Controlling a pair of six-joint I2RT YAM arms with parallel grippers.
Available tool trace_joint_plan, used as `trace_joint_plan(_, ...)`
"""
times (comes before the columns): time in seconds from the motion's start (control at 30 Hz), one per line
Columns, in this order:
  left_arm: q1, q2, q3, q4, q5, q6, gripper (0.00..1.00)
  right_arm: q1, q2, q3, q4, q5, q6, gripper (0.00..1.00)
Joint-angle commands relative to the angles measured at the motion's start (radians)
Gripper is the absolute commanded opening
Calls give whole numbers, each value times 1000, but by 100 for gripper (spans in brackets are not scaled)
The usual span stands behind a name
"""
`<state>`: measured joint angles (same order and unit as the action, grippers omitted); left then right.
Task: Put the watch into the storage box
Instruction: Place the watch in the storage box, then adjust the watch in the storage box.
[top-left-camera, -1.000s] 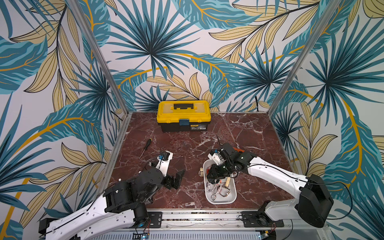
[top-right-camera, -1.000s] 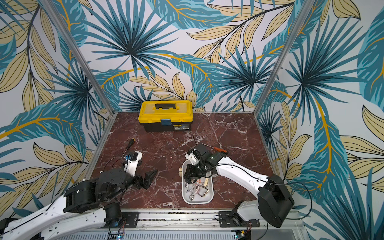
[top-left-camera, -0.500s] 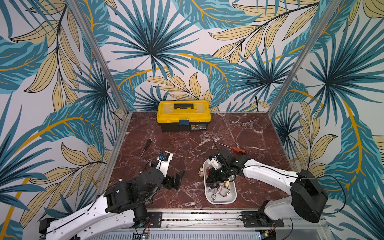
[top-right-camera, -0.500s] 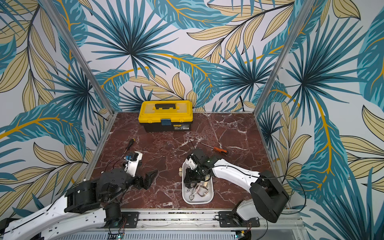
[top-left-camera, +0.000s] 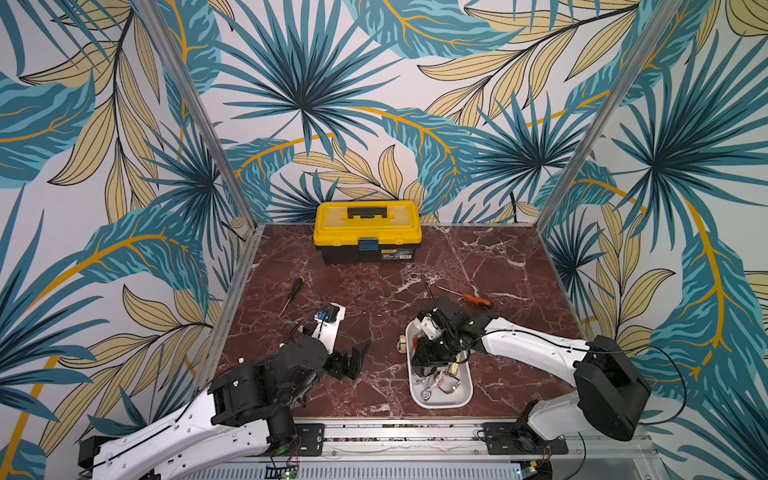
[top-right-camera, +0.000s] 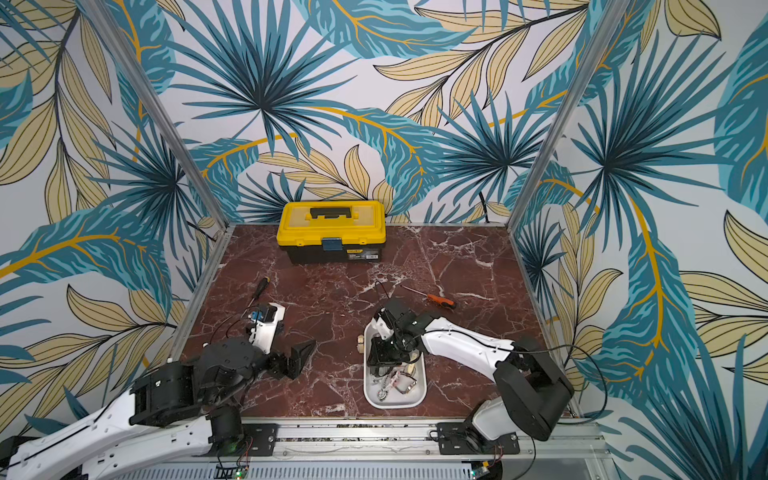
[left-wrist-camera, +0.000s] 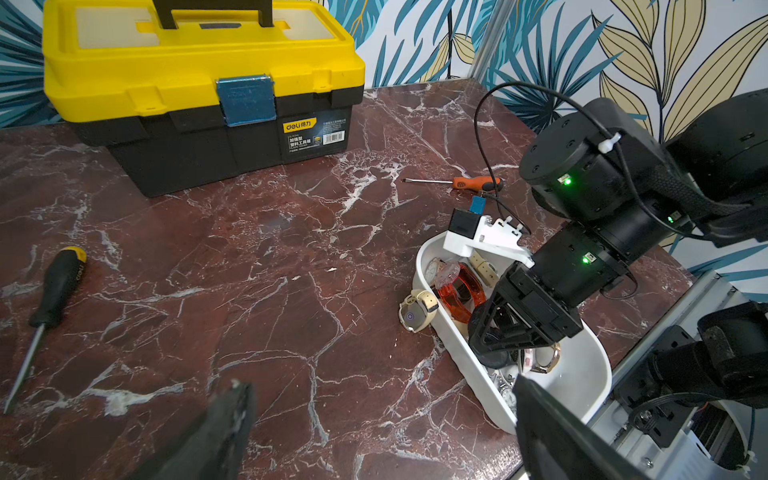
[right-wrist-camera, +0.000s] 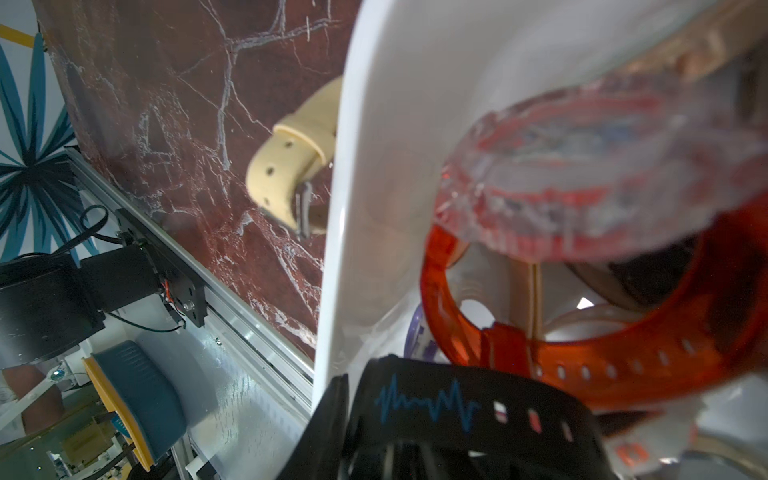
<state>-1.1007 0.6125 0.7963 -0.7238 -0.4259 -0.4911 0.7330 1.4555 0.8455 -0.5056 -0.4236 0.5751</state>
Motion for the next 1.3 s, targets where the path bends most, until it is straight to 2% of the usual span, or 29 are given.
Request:
trace_joint_plan(0.0, 2, -10, -23, 3, 2, -9, 100, 5, -35, 16, -71, 31, -24, 31)
trace_joint_plan(0.27, 2, -12, -22, -2, 9, -14, 100, 4, -101, 38, -130, 49, -38, 36)
trace_joint_plan(0.77, 2, -12, -26, 9, 19, -17, 100, -4, -190, 34, -240, 130, -44, 35)
trace_joint_plan(1.07, 2, -5, -23, 18, 28, -17, 100, -12, -179, 20, -227, 153, -33, 34)
trace_joint_plan(1.27, 2, -5, -26, 15, 30, -21, 100, -14, -134, 33, -272, 203, -49, 29)
